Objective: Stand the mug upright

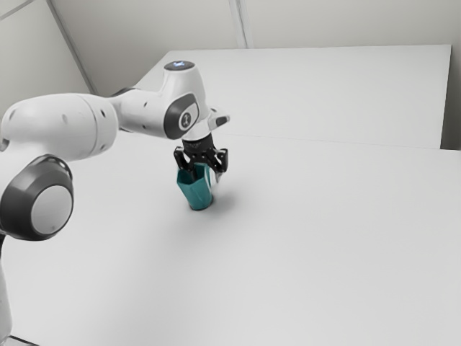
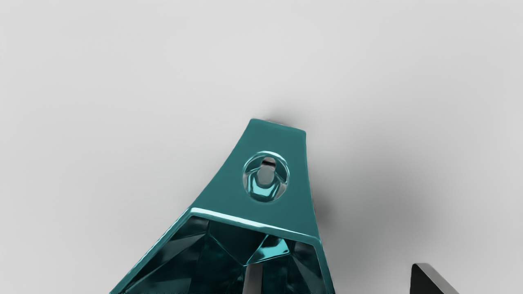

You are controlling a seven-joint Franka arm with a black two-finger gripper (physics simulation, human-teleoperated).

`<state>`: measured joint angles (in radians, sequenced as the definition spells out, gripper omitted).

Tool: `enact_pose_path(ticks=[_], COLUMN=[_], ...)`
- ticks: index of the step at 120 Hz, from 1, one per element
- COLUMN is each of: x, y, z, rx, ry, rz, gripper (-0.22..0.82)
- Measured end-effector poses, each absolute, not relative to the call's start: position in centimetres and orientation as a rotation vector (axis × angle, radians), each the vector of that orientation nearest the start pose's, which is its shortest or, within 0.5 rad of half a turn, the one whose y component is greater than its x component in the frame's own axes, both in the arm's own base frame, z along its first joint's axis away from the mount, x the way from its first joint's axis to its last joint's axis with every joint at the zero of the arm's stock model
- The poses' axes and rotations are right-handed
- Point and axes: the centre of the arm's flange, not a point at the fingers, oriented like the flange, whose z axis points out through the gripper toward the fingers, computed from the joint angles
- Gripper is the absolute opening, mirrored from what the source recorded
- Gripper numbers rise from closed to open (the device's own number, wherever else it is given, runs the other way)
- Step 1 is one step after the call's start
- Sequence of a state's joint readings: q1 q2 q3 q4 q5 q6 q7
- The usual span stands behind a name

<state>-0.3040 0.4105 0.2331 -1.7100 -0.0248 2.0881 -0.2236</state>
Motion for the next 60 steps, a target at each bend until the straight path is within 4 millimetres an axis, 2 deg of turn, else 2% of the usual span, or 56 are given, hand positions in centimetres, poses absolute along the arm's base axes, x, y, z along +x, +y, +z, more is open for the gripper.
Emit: enact_pose_path(ticks=[20,33,46,60], x=[65.0,63.9,61.9,59.6], y=[-7.3,-6.8,-3.4,0.8], z=[40.8,45.9,52.0,56.4], rx=[-3.088,-3.112,-3.141,-3.145], ry=[-0.223,-0.242,-0.301,-0.343], rz=[-0.091,-0.163,-0.231,-0.258], gripper=[0.48,0.52,0.55,0.56])
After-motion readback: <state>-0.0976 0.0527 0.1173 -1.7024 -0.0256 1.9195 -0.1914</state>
